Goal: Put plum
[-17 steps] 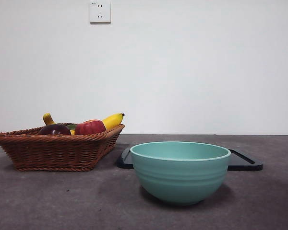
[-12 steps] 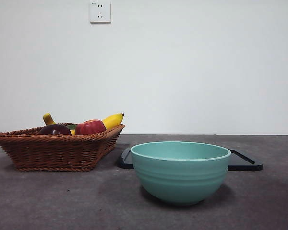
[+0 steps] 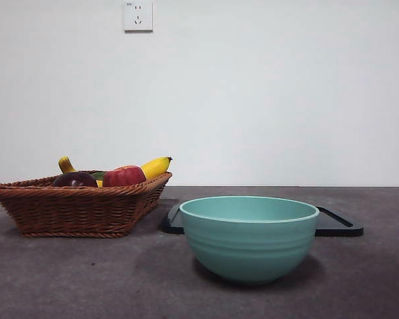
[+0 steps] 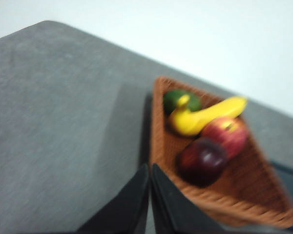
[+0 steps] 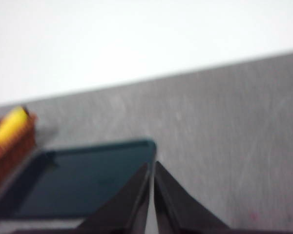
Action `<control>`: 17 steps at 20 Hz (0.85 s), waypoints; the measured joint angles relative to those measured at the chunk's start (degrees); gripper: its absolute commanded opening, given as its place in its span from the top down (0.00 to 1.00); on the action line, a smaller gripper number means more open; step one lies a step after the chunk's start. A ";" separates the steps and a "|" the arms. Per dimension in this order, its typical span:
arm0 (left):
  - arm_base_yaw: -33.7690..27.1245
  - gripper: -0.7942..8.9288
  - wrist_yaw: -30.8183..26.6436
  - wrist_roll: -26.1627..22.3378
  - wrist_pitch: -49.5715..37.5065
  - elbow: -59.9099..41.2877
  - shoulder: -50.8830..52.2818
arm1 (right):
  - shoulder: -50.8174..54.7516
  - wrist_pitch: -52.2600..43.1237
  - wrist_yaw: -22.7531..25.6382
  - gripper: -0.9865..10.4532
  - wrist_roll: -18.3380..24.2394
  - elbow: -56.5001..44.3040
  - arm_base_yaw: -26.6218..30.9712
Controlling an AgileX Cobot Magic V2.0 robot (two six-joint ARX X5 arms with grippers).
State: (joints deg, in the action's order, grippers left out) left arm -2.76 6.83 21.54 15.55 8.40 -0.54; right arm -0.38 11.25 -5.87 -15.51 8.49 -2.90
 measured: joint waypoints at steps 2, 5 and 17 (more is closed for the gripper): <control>0.00 0.91 0.81 0.83 2.05 2.86 -0.76 | -0.15 1.60 0.00 0.91 -0.07 3.37 0.00; 0.00 0.91 1.42 1.11 5.60 6.67 -2.78 | -1.66 5.62 0.00 0.91 -0.20 8.28 0.00; 0.00 0.91 14.80 -6.75 21.07 24.48 -16.63 | -16.11 29.46 -9.31 0.91 5.09 30.03 0.00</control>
State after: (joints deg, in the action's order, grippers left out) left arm -2.76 21.63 14.79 36.62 32.88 -17.17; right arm -16.49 40.71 -15.18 -10.41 38.52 -2.90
